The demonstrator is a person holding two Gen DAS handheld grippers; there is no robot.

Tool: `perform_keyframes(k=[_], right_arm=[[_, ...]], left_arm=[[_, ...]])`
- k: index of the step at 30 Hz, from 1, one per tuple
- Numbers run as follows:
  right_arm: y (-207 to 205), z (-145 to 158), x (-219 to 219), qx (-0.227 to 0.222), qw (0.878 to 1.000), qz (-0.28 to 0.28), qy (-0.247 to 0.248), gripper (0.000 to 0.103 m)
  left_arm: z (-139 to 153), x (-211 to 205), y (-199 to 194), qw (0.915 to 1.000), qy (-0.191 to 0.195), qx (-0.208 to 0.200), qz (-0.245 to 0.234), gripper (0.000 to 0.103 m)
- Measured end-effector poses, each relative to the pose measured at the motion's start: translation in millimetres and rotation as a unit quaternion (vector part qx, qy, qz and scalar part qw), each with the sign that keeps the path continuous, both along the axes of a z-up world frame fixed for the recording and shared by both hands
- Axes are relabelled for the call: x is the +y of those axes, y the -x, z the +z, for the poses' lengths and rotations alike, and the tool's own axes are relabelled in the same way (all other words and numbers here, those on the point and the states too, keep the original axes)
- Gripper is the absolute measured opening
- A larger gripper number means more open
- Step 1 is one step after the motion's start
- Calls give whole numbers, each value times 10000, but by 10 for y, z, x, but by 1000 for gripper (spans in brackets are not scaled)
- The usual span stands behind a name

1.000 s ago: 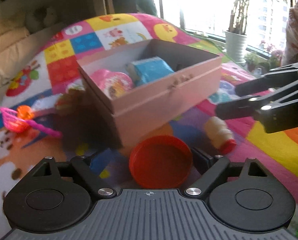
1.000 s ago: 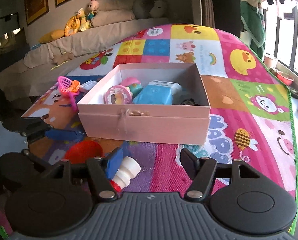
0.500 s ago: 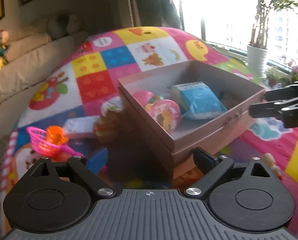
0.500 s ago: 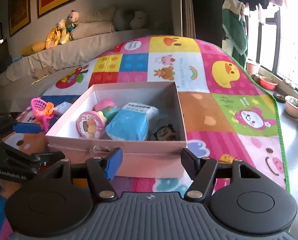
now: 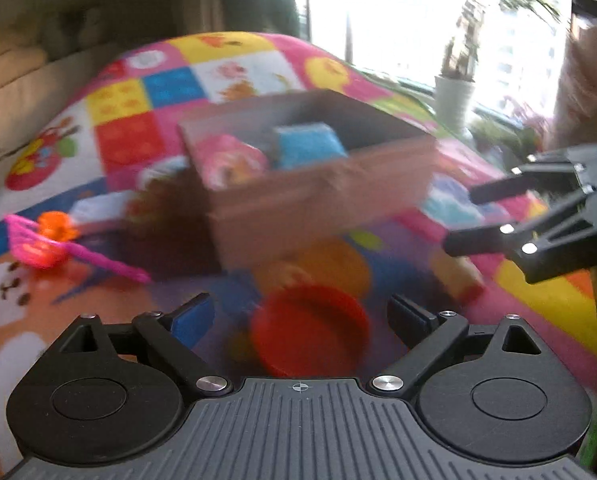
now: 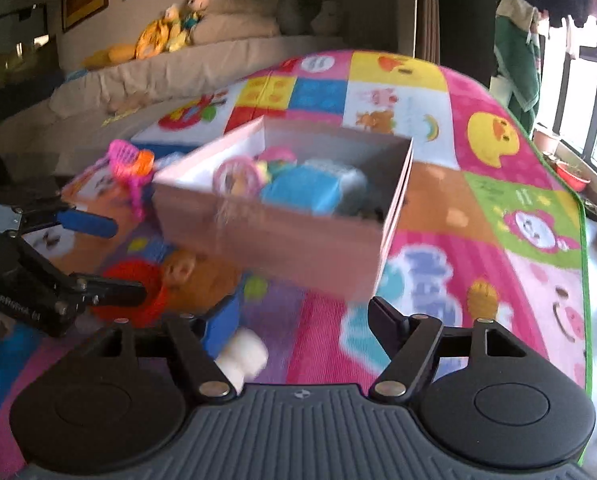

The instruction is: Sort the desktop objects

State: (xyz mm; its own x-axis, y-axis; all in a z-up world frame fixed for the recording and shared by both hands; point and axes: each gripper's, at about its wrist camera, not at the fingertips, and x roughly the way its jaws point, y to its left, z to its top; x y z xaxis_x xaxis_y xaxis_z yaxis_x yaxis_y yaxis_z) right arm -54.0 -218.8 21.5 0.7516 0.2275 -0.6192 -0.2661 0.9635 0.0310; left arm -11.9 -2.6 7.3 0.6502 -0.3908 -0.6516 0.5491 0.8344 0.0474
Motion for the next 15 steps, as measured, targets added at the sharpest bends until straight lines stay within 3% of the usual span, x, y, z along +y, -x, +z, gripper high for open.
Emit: perform_keyframes(k=[4, 9, 11, 15], right_arm=[[143, -54, 9, 219, 9996, 25, -203, 75], [257, -107, 99, 259, 9995, 108, -134, 74], [247, -122, 126, 252, 9996, 76, -51, 69], [201, -130, 117, 296, 9995, -91, -37, 40]], left_arm=[[-129, -150, 77, 9991, -338, -228, 110, 97], [-149, -69, 76, 9981, -249, -264, 494, 99], [-157, -33, 76, 9981, -197, -204, 541, 99], [-146, -11, 80, 9981, -167, -245, 544, 99]])
